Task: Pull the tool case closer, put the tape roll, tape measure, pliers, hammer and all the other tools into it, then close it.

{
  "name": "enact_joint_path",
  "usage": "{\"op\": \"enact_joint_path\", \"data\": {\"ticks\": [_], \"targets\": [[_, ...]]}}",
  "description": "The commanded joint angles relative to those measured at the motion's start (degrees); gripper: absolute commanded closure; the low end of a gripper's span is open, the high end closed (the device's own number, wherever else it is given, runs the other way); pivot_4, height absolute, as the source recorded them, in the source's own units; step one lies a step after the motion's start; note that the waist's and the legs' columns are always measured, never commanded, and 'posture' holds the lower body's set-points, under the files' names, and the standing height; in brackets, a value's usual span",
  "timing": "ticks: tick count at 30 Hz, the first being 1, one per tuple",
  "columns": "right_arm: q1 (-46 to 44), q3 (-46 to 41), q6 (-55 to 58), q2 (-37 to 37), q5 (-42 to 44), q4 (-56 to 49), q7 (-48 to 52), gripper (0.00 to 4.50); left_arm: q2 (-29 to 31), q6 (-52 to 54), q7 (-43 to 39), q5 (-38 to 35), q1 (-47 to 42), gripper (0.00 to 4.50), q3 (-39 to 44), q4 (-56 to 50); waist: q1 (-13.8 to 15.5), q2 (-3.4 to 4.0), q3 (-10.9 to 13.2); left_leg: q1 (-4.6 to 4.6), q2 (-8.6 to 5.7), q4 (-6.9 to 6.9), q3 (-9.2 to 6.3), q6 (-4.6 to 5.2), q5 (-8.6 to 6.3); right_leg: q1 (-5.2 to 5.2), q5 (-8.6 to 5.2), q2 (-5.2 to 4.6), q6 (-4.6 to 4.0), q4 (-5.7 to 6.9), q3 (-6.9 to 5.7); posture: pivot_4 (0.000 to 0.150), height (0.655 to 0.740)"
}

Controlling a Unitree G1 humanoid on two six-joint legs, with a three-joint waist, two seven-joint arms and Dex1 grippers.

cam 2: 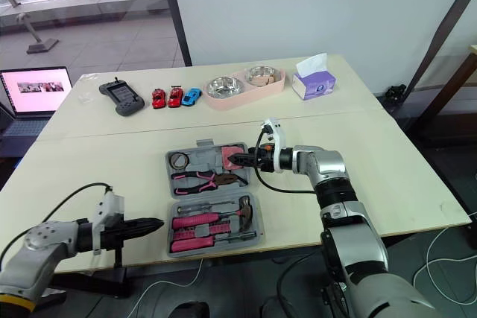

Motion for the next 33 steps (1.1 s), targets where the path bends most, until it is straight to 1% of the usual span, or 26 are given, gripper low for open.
{"op": "enact_joint_path", "data": {"ticks": [1,3,5,6,9,11,13,17,20,22,26,30,33], "targets": [[1.07,0.81,2.53,-1.66,2.76,-8.10,2.89,0.01,1.62,2.22,0.18,-2.30,2.07,4.50,4.15,-2.25,0.14,0.00,0.05,0.00,0.00,0.00,0.00,0.00,0.00,0.00,0.00,0.00,0.00,0.00,0.00,0.150,0.7400],[3.54,1.79,5.01,-3.36,4.36,-14.73,4.48,0.01,1.97,2.74,0.47,-2.57,3.19,4.50,5.57,-2.44,0.54,-0.03,0.07,-0.01,0.00,0.00,0.00,0.00,0.00,0.00,0.00,-0.03,0.00,0.00,0.00,0.150,0.7400],[6.84,2.40,8.70,-5.64,7.26,-23.60,5.66,0.01,1.83,3.19,1.05,-2.83,4.04,4.50,6.77,-2.66,1.04,-0.05,0.09,-0.03,-0.01,0.00,0.00,0.01,-0.01,-0.02,0.00,-0.03,0.00,-0.04,0.00,0.150,0.7400],[8.78,2.30,11.02,-7.00,9.11,-28.68,5.78,0.01,1.77,3.26,1.34,-2.79,4.39,4.50,7.19,-2.84,1.19,-0.06,0.10,-0.04,0.00,0.00,0.00,0.01,-0.01,-0.04,0.00,-0.03,0.00,-0.03,0.00,0.150,0.7400],[16.82,1.32,19.78,-13.55,17.58,-48.15,7.19,0.01,1.72,3.89,1.71,-3.16,5.58,4.50,8.14,-4.49,2.07,-0.11,0.21,-0.13,0.02,-0.01,-0.03,0.01,-0.01,-0.09,0.00,-0.03,0.00,-0.05,-0.02,0.150,0.7400],[20.37,0.75,22.78,-16.45,21.00,-55.32,6.59,0.01,1.71,4.45,1.87,-3.60,6.18,4.50,8.75,-5.44,2.82,-0.23,0.32,-0.18,0.01,0.00,-0.01,0.01,-0.01,-0.13,0.00,-0.07,0.00,-0.09,-0.02,0.150,0.7400],[22.75,0.28,23.85,-18.37,22.40,-59.65,4.77,0.01,1.69,4.83,1.86,-3.87,6.61,4.50,9.31,-6.08,3.03,-0.37,0.41,-0.17,0.00,0.02,0.00,0.01,-0.01,-0.13,0.01,-0.07,-0.02,-0.08,-0.01,0.150,0.7400],[20.46,-6.78,24.91,-17.45,24.32,-59.97,-3.36,0.01,2.20,5.83,1.17,-5.45,6.53,4.50,11.18,-6.66,3.24,-0.57,0.55,-0.14,0.01,0.03,-0.01,-0.02,0.01,-0.13,0.10,-0.05,-0.13,-0.07,-0.03,0.150,0.7400],[21.97,-9.97,20.75,-18.95,22.55,-59.91,-6.80,0.01,2.80,6.48,0.90,-6.17,6.82,4.50,12.58,-7.35,3.51,-0.65,0.59,-0.15,0.01,0.00,0.00,-0.02,0.01,-0.16,0.10,-0.04,-0.13,-0.08,-0.03,0.150,0.7400],[25.01,-9.60,15.88,-21.48,19.44,-60.64,-7.02,0.01,2.84,8.32,1.03,-8.23,6.92,4.50,14.36,-8.47,3.98,-0.67,0.60,-0.19,0.02,-0.06,0.00,-0.02,0.01,-0.21,0.09,-0.03,-0.13,-0.13,-0.04,0.150,0.7400],[33.13,-8.57,5.04,-26.06,11.89,-60.20,-8.00,0.01,3.66,12.43,4.71,-9.28,8.70,4.50,18.46,-11.98,4.44,-0.71,0.64,-0.49,0.02,-0.01,0.00,0.00,0.00,-0.43,0.09,-0.05,-0.13,-0.17,-0.07,0.150,0.7400],[38.75,-10.15,-0.84,-27.01,9.36,-58.86,-8.76,0.01,2.48,14.83,8.58,-10.46,12.21,4.50,22.87,-16.29,4.17,-0.77,0.67,-0.51,0.03,0.11,0.03,0.00,0.00,-0.44,0.10,-0.04,-0.13,-0.11,-0.06,0.150,0.7400],[41.43,-12.34,-3.23,-27.99,9.91,-57.90,-7.55,0.01,0.93,15.34,10.78,-11.18,15.11,4.50,26.02,-18.88,4.32,-0.77,0.68,-0.42,0.04,0.13,0.04,-0.01,0.01,-0.36,0.11,-0.03,-0.15,-0.09,-0.06,0.150,0.7400]]}}
